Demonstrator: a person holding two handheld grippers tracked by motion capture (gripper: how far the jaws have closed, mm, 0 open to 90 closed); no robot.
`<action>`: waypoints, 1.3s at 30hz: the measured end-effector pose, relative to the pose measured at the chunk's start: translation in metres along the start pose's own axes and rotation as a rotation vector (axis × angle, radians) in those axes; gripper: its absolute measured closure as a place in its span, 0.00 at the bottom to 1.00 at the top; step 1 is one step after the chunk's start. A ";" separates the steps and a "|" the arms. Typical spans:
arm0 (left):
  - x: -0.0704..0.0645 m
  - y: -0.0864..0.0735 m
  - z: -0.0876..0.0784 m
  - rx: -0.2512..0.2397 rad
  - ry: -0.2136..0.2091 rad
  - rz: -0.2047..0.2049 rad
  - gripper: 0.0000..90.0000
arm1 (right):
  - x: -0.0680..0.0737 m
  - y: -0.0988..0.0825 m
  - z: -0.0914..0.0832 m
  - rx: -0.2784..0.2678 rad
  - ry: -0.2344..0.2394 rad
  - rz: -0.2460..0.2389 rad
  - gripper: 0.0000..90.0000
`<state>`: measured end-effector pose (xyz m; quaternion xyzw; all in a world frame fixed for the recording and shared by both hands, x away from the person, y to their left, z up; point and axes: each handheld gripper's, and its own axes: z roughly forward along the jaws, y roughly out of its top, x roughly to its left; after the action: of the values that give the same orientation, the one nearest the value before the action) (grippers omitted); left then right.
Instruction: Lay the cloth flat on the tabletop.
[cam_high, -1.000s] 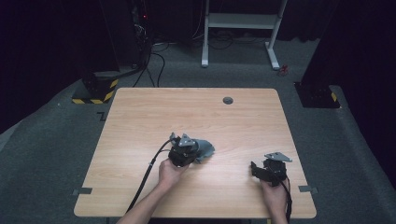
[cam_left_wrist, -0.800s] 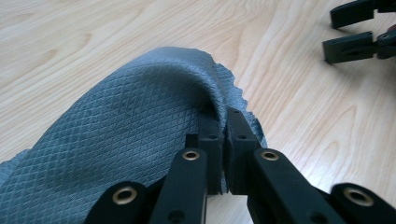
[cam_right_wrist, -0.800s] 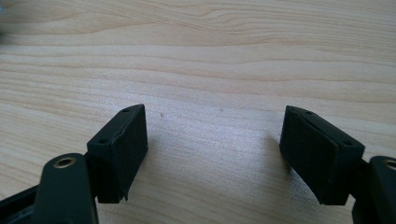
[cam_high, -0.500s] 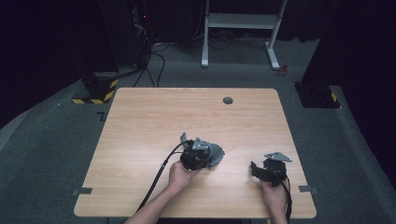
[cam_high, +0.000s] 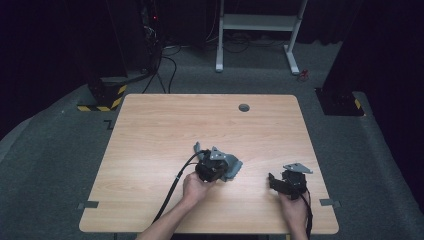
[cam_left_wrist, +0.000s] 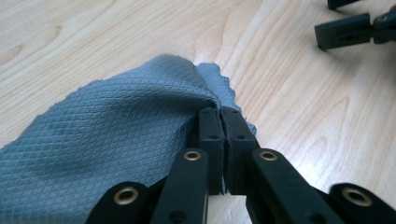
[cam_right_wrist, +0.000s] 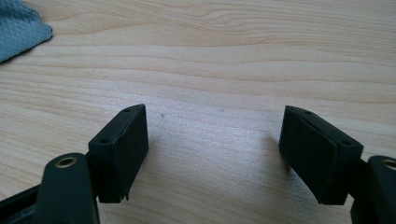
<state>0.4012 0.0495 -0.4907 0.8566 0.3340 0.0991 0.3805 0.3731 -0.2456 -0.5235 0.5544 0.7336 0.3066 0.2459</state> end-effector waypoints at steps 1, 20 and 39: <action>-0.001 -0.001 -0.002 0.001 0.001 0.008 0.98 | 0.000 0.000 0.000 0.000 0.000 0.000 0.26; 0.023 -0.045 -0.037 -0.012 0.101 -0.093 0.76 | 0.021 0.011 0.001 0.008 0.154 -0.043 0.58; 0.032 -0.044 -0.017 0.038 0.191 -0.101 0.83 | 0.094 0.046 0.034 0.040 0.263 -0.238 0.81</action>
<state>0.3960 0.1013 -0.5132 0.8324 0.4134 0.1546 0.3351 0.4028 -0.1398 -0.5160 0.4234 0.8259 0.3306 0.1714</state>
